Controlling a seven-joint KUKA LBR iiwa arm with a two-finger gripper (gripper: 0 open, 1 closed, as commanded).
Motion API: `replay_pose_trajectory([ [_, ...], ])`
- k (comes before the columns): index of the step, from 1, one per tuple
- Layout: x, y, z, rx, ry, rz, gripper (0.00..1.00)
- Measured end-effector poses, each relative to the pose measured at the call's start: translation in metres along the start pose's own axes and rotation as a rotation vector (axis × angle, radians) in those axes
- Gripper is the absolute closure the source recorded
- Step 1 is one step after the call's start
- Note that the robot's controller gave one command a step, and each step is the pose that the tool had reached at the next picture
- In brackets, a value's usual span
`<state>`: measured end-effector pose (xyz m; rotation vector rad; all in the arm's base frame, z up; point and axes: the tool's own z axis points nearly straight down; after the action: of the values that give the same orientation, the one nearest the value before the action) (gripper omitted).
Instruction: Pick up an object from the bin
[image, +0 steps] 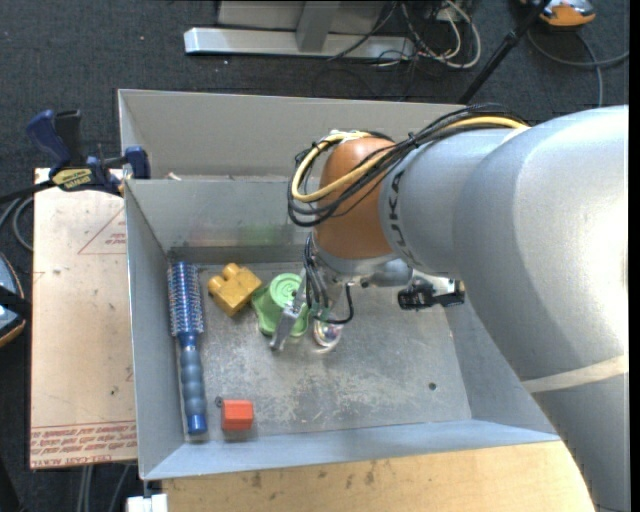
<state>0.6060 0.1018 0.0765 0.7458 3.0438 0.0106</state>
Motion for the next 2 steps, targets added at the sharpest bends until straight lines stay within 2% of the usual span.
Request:
replay_pose_trajectory([
  [1,-0.0012,0.0019,-0.0027,0.003,0.002,-0.003,0.00],
  [2,-0.0024,0.0025,-0.0044,0.002,-0.002,-0.002,1.00],
])
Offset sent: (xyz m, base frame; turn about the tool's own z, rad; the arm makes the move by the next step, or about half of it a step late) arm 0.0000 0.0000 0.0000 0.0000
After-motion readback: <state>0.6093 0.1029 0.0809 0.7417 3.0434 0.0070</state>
